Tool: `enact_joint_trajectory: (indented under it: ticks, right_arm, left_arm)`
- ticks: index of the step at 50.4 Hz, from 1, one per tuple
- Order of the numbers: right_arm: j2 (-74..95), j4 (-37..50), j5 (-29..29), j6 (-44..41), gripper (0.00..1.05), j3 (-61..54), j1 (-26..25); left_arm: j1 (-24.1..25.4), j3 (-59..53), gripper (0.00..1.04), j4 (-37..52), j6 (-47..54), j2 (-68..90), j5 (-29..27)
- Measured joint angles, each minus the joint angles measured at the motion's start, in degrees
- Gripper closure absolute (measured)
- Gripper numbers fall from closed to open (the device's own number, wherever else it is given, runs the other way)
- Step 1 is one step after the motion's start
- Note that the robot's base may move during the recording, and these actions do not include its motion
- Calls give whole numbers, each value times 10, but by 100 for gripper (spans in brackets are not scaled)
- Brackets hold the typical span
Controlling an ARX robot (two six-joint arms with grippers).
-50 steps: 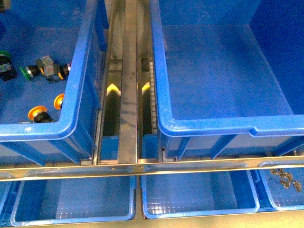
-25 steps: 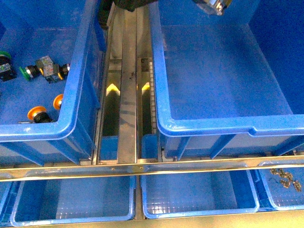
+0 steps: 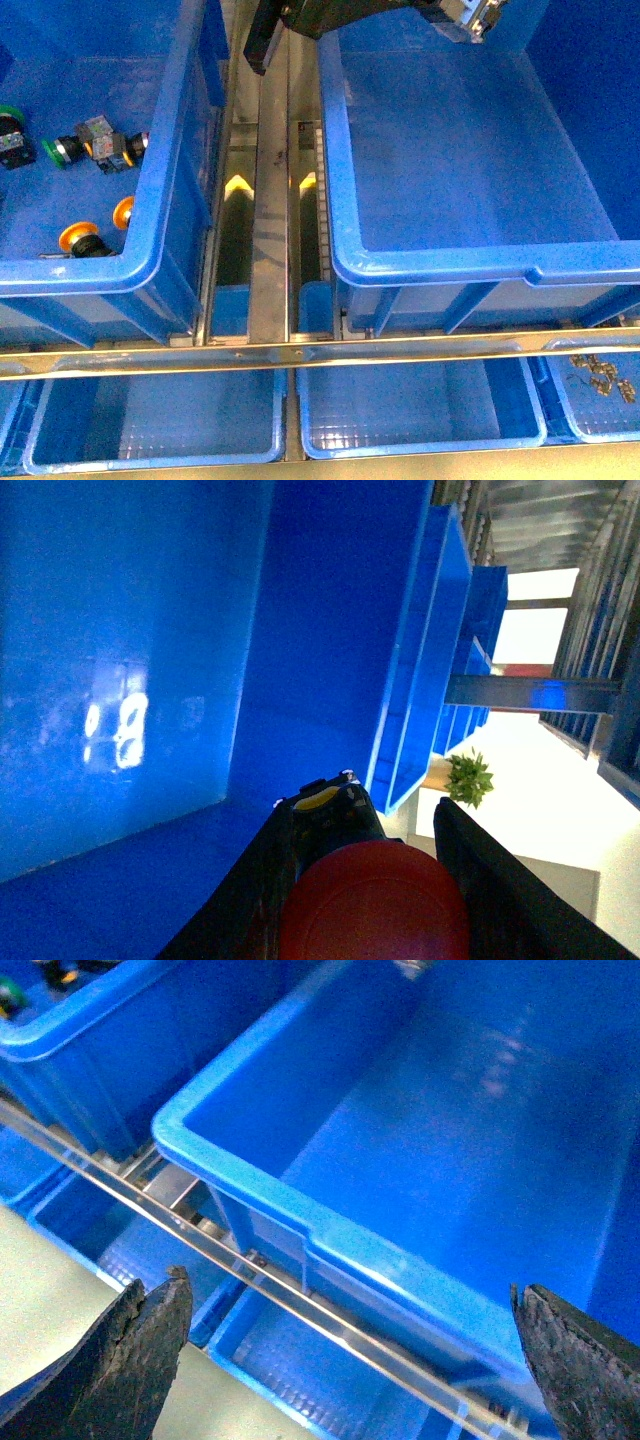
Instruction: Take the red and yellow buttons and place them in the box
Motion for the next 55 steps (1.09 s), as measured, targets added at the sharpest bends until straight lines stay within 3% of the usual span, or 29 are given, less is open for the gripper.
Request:
enact_joint_trajectory:
  ticks: [10,24,40,55]
  right_arm:
    - [230,156,-6,-115,6,53,64]
    - [395,259,7,-191,6,94,105]
    - [529,273,12,-302,6,176,88]
    - [613,276,53,-364,6,262,48]
  left_arm:
    - [-1,2,71,0,-11,0,0]
    - [-2,2,71,0,-17,0,1]
    - [-3,-7,71,2,-21,-1,0]
    - [0,-7,71,6,-27,-1,0]
